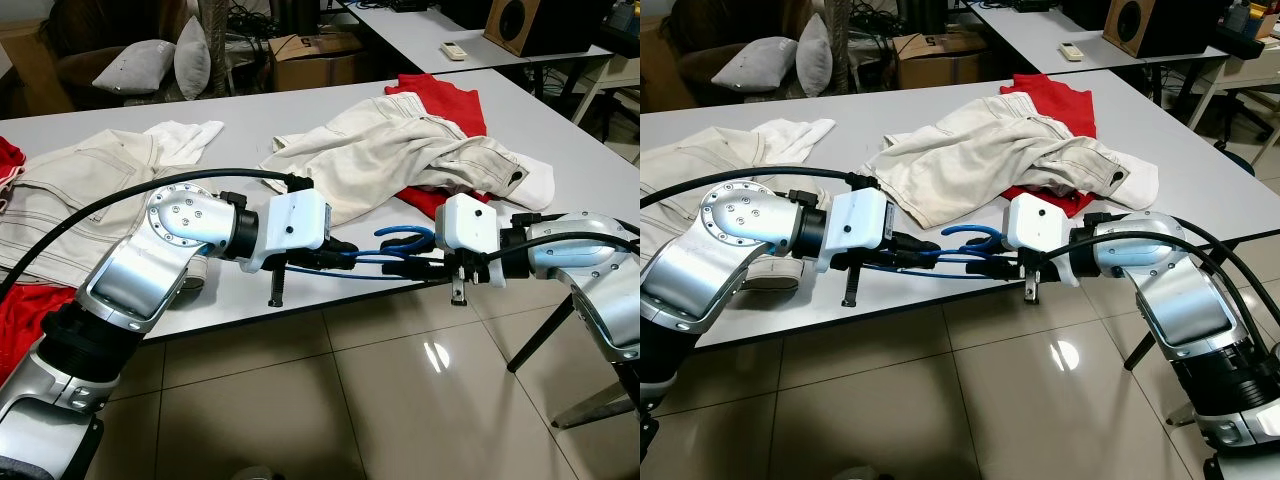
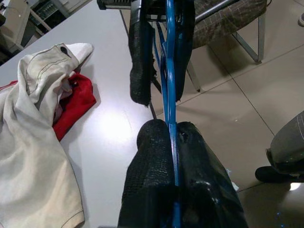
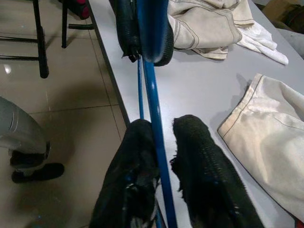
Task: Hang hanger
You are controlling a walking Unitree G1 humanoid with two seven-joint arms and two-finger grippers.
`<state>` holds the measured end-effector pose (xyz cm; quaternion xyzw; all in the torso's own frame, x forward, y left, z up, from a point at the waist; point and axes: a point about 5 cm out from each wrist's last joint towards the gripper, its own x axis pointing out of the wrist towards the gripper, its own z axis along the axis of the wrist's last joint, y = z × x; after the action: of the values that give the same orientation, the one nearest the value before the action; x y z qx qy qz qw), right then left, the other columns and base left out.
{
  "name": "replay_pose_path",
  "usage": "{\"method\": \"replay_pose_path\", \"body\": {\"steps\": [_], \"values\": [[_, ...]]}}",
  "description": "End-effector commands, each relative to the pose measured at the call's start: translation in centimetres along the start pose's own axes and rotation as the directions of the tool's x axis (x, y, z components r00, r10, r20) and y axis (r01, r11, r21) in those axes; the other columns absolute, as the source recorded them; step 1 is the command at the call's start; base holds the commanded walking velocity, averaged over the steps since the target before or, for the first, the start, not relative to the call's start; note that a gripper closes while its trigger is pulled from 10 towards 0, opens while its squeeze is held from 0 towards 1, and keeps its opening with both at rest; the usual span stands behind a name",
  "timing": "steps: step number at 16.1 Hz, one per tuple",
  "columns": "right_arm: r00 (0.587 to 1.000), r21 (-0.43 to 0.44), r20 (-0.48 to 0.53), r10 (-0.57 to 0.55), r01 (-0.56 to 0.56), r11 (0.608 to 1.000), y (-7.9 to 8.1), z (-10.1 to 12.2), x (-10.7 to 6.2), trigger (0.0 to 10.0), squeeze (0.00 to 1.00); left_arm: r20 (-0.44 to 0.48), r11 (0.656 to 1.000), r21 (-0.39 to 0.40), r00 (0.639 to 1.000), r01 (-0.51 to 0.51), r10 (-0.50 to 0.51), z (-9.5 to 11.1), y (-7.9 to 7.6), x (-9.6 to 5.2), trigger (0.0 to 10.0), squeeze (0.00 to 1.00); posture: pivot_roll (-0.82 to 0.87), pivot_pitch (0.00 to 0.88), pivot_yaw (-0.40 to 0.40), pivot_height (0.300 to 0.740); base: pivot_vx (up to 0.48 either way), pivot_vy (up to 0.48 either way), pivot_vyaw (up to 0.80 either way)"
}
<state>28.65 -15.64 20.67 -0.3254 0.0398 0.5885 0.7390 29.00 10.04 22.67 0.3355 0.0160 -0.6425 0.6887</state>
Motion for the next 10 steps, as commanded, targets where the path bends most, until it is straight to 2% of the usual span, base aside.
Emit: {"method": "replay_pose_path", "body": {"steps": [1, 8, 9, 10], "values": [[1.000, -0.025, 0.004, 0.001, -0.001, 1.000, -0.39, 0.47, 0.14, 0.0, 0.00, 0.010, 1.000, 0.017, 1.000, 0.010, -0.010, 0.48, 0.18, 0.04, 10.0, 0.00, -0.02, 0.000, 0.046, 0.740, 0.000, 0.000, 0.00], [1.000, -0.026, 0.012, 0.004, -0.003, 1.000, -0.38, 0.56, 0.24, 0.0, 0.00, -0.008, 1.000, 0.016, 1.000, 0.000, 0.000, 0.08, 0.38, -0.24, 10.0, 0.00, -0.01, 0.000, 0.048, 0.740, 0.000, 0.000, 0.00], [1.000, -0.025, 0.013, 0.003, -0.003, 1.000, -0.36, 0.56, 0.22, 0.0, 0.00, 0.032, 1.000, -0.016, 0.999, 0.005, -0.005, 0.23, 0.44, -0.44, 10.0, 0.87, -0.01, 0.000, 0.049, 0.740, 0.000, 0.000, 0.00], [1.000, -0.025, 0.013, 0.003, -0.002, 1.000, -0.35, 0.56, 0.20, 0.0, 0.00, 0.068, 0.999, -0.046, 0.998, 0.019, -0.016, 0.40, 0.41, -0.58, 10.0, 1.00, -0.01, 0.000, 0.049, 0.740, 0.000, 0.000, 0.00]]}}
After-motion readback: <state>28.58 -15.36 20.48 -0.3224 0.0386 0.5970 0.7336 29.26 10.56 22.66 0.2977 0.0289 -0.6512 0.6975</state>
